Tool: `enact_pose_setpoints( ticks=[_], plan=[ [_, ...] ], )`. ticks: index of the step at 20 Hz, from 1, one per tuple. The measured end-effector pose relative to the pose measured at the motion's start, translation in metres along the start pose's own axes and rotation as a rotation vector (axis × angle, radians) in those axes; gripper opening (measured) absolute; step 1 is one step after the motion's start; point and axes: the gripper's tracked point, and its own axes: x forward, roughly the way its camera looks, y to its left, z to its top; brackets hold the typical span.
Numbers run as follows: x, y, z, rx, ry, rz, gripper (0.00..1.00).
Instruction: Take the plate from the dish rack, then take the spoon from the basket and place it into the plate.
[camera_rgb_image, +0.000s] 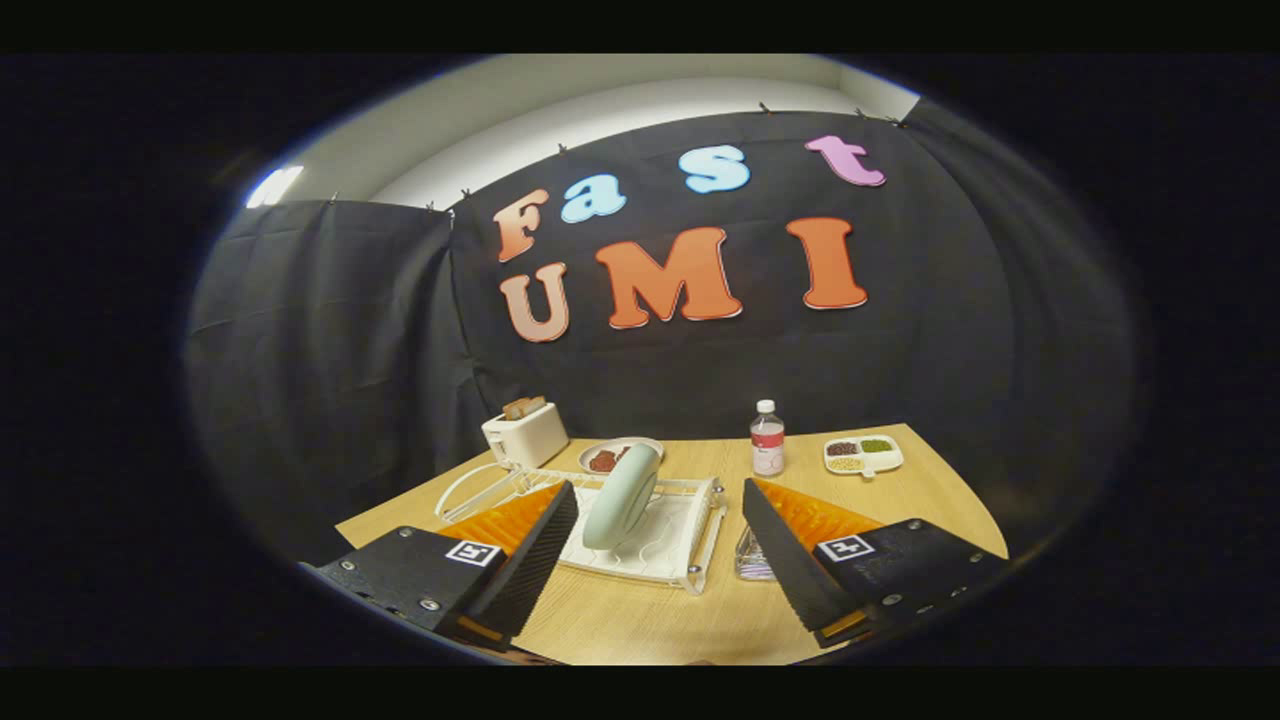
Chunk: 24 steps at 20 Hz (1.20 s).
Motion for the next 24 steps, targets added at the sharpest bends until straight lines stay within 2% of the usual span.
enact_pose_setpoints(
  ticks=[7, 15, 18, 24],
  plan=[
    [0.073, 0.007, -0.02, 0.055, 0.264, 0.016, 0.98],
    [0.128, 0.024, -0.035, 0.113, 0.532, 0.019, 0.94],
    [0.144, 0.034, -0.05, 0.129, 0.654, 0.019, 0.9],
    [0.18, 0.036, -0.062, 0.096, 0.759, -0.052, 0.74]
  ],
)
